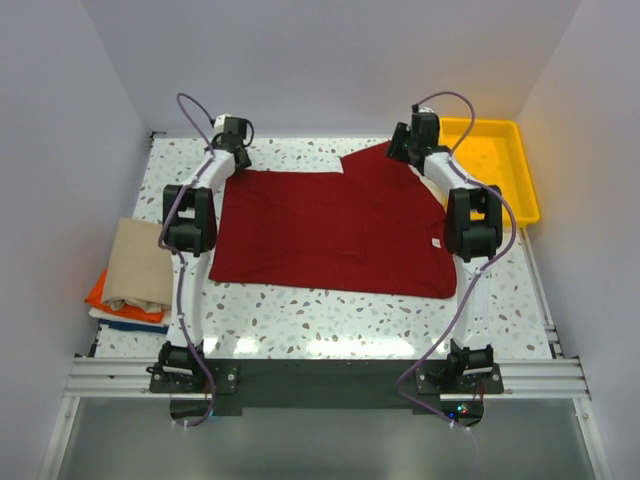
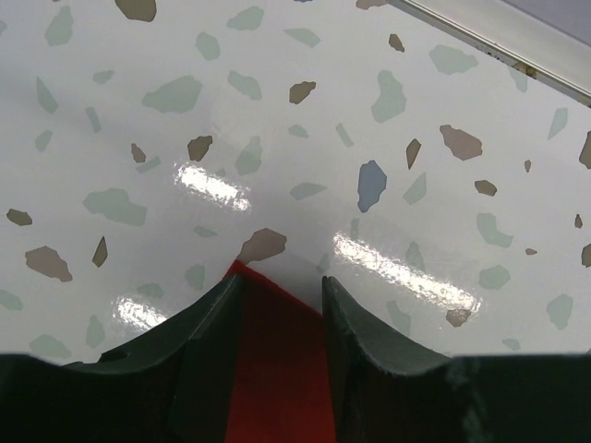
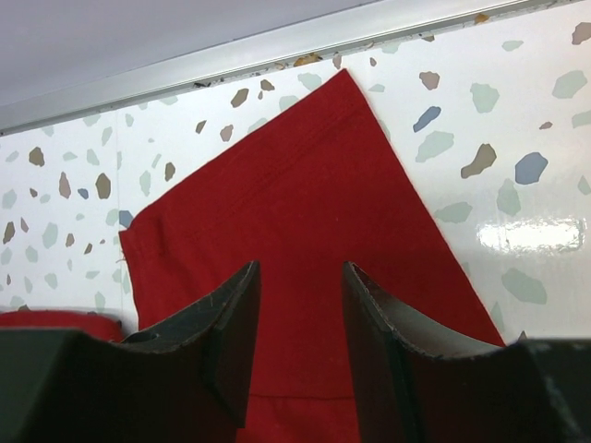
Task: Fold and stack the t-shirts
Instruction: Fold the tshirt
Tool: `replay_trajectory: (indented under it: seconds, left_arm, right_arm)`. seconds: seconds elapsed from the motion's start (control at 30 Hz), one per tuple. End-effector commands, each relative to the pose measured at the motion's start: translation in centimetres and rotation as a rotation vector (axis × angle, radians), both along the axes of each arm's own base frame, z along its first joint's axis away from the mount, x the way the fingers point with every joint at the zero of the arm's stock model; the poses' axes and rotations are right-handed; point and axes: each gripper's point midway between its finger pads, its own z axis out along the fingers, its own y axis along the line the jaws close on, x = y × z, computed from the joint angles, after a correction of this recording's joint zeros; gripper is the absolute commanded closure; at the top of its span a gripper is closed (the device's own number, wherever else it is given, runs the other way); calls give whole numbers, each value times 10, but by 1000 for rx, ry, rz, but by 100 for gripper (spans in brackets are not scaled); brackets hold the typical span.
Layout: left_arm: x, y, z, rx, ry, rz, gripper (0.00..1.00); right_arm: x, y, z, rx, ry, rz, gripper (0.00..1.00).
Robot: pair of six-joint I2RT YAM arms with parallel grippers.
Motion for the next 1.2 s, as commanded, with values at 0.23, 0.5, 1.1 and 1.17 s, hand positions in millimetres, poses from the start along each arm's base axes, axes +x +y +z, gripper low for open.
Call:
replay_trajectory:
  seconds: [0.23, 0.5, 1.1, 1.17]
  left_arm:
    - [2, -4, -20, 38, 38, -17, 68]
    - [0, -6, -10, 25, 24, -29, 94]
    - [-1, -18, 33, -46, -87, -51, 100]
    - [-2, -18, 32, -47, -86, -51, 100]
  right_arm:
    - [5, -11, -1, 49, 3, 0, 55]
    - [4, -23, -11, 61, 48, -32, 55]
    - [-12, -69, -25, -55, 119, -214, 52]
    - [-15, -78, -20, -91, 119, -238, 52]
